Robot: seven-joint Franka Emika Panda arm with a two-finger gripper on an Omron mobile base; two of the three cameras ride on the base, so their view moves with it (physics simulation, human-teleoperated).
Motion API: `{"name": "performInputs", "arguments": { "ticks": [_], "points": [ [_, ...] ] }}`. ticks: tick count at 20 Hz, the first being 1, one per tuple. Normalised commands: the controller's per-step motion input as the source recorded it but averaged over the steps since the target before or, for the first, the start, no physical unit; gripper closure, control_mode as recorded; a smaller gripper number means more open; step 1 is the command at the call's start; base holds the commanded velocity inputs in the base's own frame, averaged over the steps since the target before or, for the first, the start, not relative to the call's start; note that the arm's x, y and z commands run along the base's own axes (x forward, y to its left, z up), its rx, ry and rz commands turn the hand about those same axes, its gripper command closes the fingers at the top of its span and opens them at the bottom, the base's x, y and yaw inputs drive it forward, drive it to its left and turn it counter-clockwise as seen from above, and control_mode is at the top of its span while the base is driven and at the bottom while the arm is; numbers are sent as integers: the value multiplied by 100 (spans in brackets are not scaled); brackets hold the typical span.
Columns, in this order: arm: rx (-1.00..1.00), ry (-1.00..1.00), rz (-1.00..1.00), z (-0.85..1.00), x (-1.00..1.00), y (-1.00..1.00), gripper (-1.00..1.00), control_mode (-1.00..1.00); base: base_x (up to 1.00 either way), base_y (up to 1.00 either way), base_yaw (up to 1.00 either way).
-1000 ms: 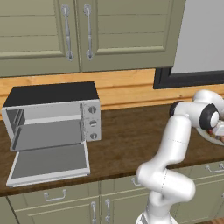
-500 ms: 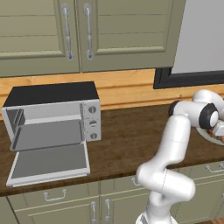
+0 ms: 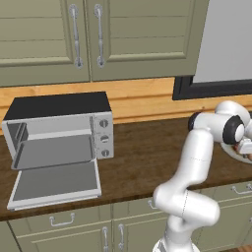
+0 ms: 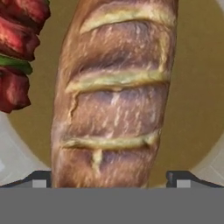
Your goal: Pick up the kebab skewer and baguette bread, and place them inside the toaster oven. Close the toaster oven door and start by setting the timer.
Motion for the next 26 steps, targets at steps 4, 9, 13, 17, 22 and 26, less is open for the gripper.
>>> {"name": "performInputs", "arguments": {
  "ticks": [4, 9, 13, 17, 22, 26],
  "points": [
    [0, 2, -9, -10, 0, 1, 100, -100, 0, 0, 0],
    [0, 0, -4, 20, -25, 2, 100, -100, 0, 0, 0],
    [0, -4, 0, 98, -95, 35, 100, -100, 0, 0, 0],
    [-5, -2, 0, 100, -98, 77, 100, -100, 0, 0, 0],
    [-1, 0, 3, 100, -54, 100, 100, -100, 0, 0, 0],
    [0, 7, 1, 64, -12, 100, 100, -100, 0, 0, 0]
  ]
}}
